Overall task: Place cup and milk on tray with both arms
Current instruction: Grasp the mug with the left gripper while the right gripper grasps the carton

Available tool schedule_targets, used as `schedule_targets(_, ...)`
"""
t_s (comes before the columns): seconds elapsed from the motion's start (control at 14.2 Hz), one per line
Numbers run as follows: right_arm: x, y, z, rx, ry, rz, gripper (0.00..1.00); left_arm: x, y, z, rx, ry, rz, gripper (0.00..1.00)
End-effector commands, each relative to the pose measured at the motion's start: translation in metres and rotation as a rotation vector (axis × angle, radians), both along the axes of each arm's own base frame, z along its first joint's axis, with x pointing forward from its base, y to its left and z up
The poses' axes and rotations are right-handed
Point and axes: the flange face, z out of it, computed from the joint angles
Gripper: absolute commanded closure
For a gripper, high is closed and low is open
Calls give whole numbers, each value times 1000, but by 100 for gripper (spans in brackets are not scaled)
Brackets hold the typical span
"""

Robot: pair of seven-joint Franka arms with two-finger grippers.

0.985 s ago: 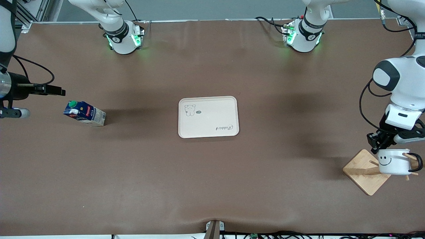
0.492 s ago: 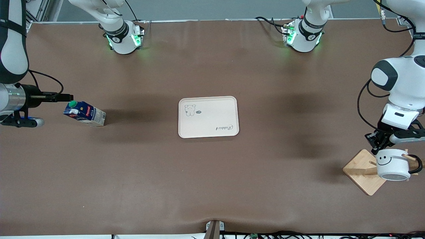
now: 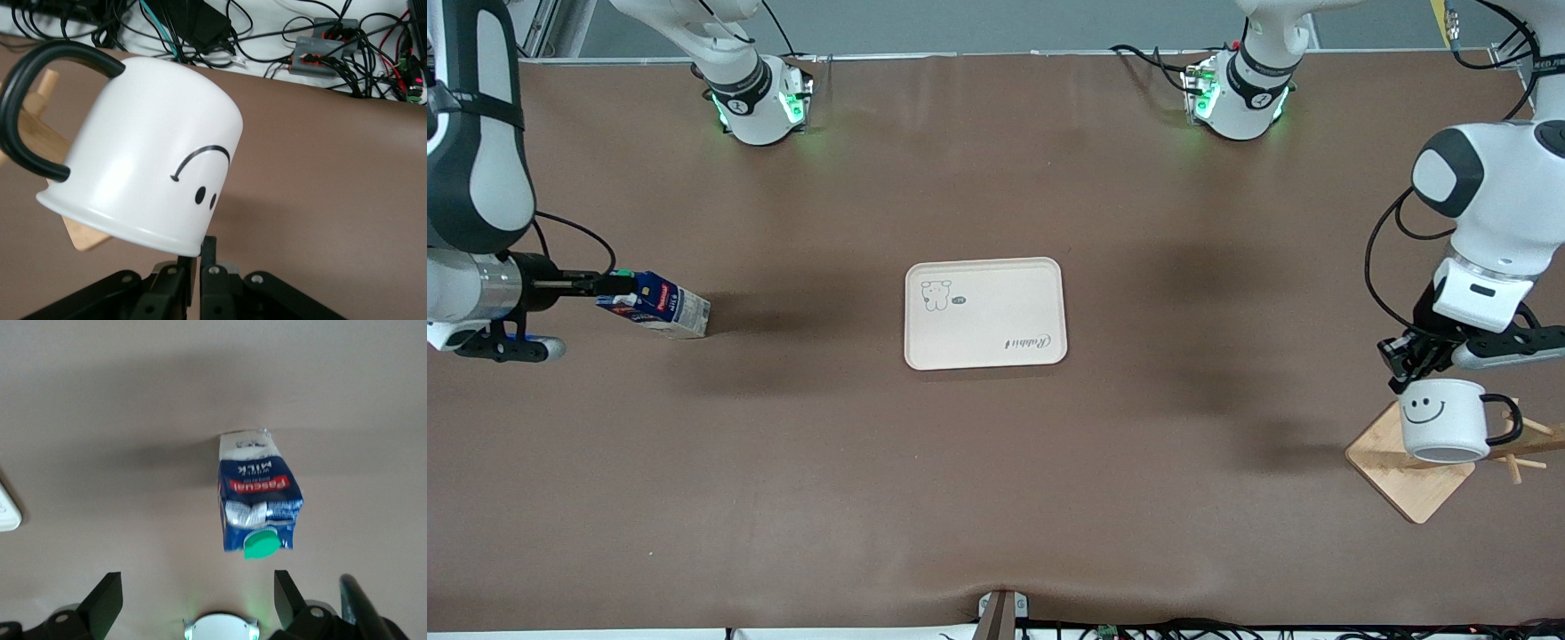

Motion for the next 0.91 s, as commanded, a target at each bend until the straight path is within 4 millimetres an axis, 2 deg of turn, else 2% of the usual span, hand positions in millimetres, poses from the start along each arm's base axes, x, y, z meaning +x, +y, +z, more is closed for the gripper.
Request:
schedule_targets(0.0, -16, -7, -7, -36, -42, 22, 0, -13, -24, 9, -29, 59, 37, 100)
schedule_targets(0.49, -36, -27, -22, -40, 8, -6, 0, -23, -97, 28, 7, 156, 100, 100)
schedule_targets(0.84, -36, -30, -30, -36, -13, -12, 0, -36, -163, 15, -27, 207, 119, 100)
